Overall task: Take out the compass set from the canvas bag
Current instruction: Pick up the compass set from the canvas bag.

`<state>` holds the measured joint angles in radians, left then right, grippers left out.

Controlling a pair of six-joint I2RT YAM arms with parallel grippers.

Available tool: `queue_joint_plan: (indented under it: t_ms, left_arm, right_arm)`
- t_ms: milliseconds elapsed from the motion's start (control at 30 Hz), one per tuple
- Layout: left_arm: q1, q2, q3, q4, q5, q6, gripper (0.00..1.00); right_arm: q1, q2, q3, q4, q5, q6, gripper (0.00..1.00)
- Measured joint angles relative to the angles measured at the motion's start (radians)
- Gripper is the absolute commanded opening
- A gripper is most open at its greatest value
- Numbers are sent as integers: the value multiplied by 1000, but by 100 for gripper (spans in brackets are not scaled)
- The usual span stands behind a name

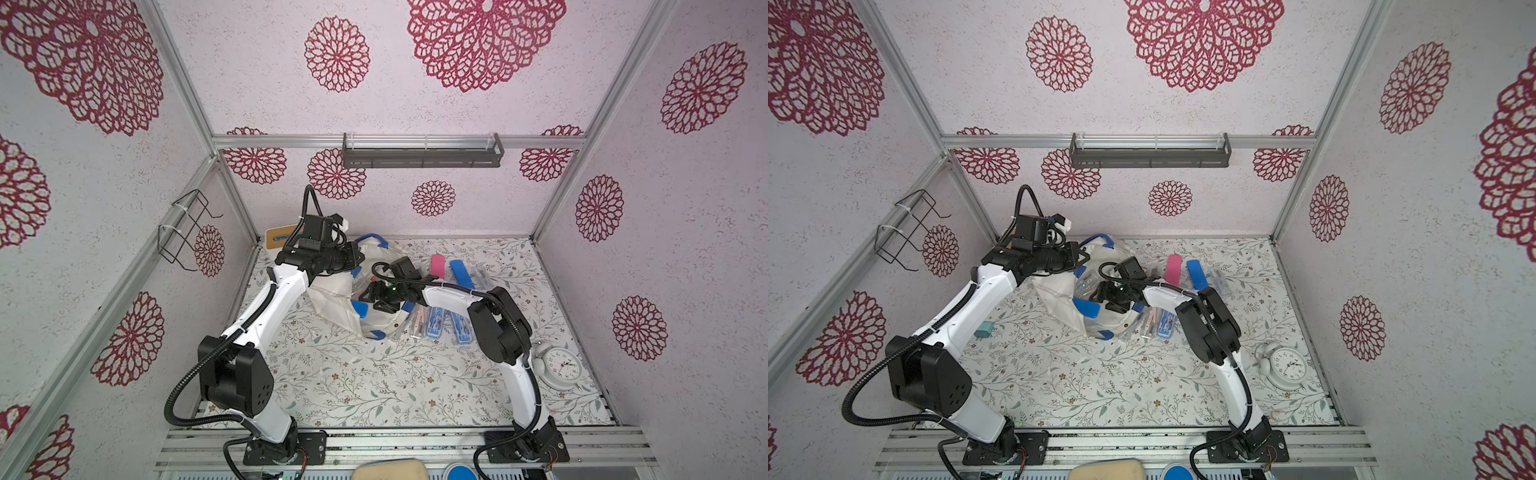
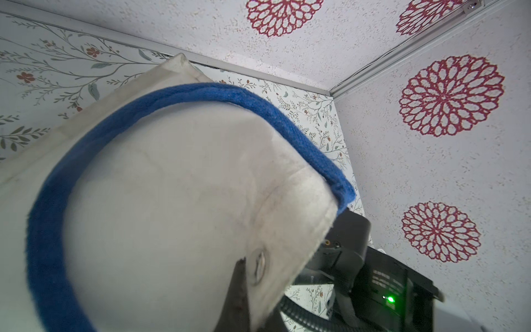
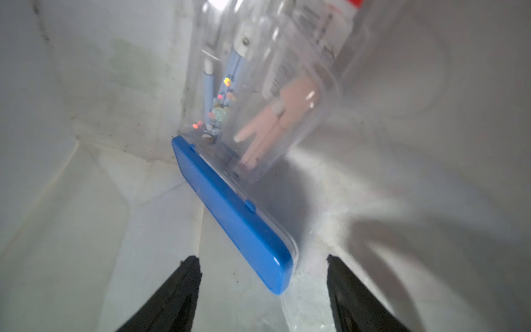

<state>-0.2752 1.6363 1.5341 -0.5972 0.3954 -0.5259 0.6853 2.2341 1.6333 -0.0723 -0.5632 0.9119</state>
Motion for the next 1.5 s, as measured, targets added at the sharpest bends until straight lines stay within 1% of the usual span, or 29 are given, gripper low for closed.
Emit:
queue_joint_plan:
  t_ms: [367, 500, 667, 767, 933, 1133, 1333, 1500]
  left_arm:
    - [-3, 0, 0, 0, 3, -15, 0]
    - [-5, 0, 0, 0, 3, -19, 0]
    - [-8, 0, 0, -1, 3, -24, 0]
    - [-11, 0, 0, -2, 3, -25, 0]
    - [-13, 0, 0, -2, 3, -27, 0]
    - [-14, 0, -4, -7, -2, -28, 0]
    - [-13, 0, -6, -6, 1, -28, 0]
    - [-3, 0, -12, 3, 15, -31, 0]
  right_arm:
    - [4, 23, -75, 218, -109, 124, 73]
    - [10, 51, -74, 277, -134, 161, 73]
    - [11, 78, -66, 335, -154, 192, 70]
    - [14, 92, -63, 367, -160, 217, 62]
    - [21, 112, -63, 448, -175, 276, 43]
    - [24, 113, -66, 533, -187, 320, 25]
    - [22, 85, -143, 592, -187, 341, 18]
    - [10, 13, -222, 589, -173, 342, 16]
